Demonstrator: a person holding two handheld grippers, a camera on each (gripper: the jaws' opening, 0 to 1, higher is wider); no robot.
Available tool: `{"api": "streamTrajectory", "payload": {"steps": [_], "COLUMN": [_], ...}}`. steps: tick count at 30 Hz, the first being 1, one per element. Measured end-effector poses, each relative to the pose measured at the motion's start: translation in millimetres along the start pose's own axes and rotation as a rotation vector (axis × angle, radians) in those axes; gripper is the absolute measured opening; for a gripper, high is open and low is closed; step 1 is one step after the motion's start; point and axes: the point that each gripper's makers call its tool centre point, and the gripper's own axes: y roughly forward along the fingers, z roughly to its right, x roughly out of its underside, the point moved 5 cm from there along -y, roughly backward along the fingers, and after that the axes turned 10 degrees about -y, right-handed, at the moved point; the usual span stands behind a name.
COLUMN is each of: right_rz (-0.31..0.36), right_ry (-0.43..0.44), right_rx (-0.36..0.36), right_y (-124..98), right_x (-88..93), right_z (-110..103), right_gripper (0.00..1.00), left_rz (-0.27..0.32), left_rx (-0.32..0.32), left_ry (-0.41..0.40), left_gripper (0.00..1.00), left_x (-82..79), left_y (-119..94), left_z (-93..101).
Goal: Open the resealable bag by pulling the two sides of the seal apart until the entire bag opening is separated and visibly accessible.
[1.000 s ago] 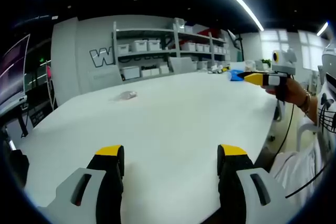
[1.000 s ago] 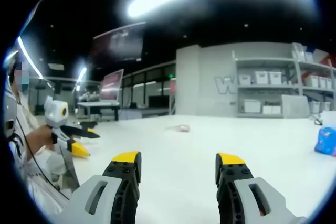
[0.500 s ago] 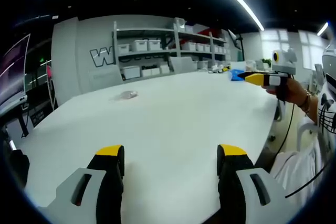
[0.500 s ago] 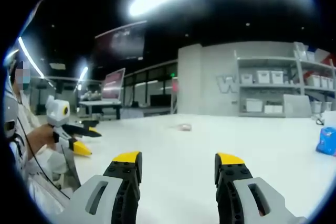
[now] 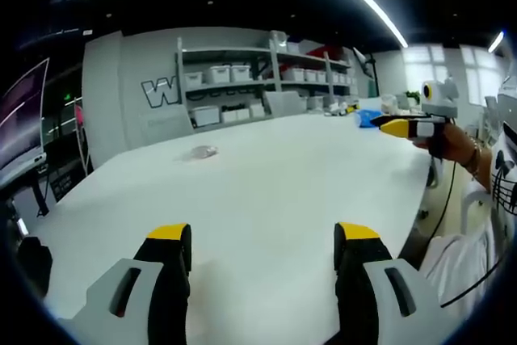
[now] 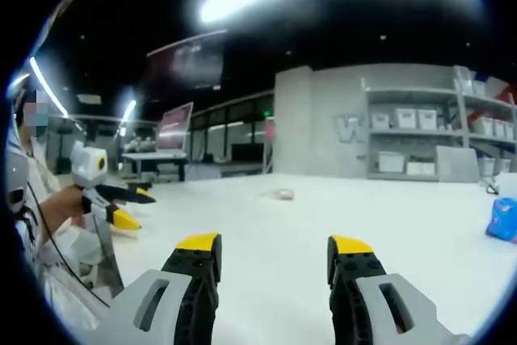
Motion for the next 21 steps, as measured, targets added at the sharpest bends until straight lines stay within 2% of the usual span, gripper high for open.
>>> {"api": "streamTrajectory", "payload": {"steps": [8,13,21], "right_rz": [-0.019,-0.037,-0.054], "right_ry": [-0.017,-0.067,-0.073], "right_rx": [-0.011,-0.017,-0.032], "right_y": [8.2,13.5,22.3], "right_x": [-0.1,-2.5,-2.2], "right_z": [-0.8,-3.0,-4.6], "right_gripper": [0.51,0.5,0.49], "left_rz": [0.005,0.009,0.007], "left_rx": [-0.007,-0.013,-0.009], "left_ry": [-0.002,-0.003,-0.001], "left_gripper": [0.71,0.71,0.71], "left_x": [-1.7,-2.4,-2.5], "left_y": [-0.5,-2.0,-1.8], "left_z": [-2.9,-5.2,-4.1]}}
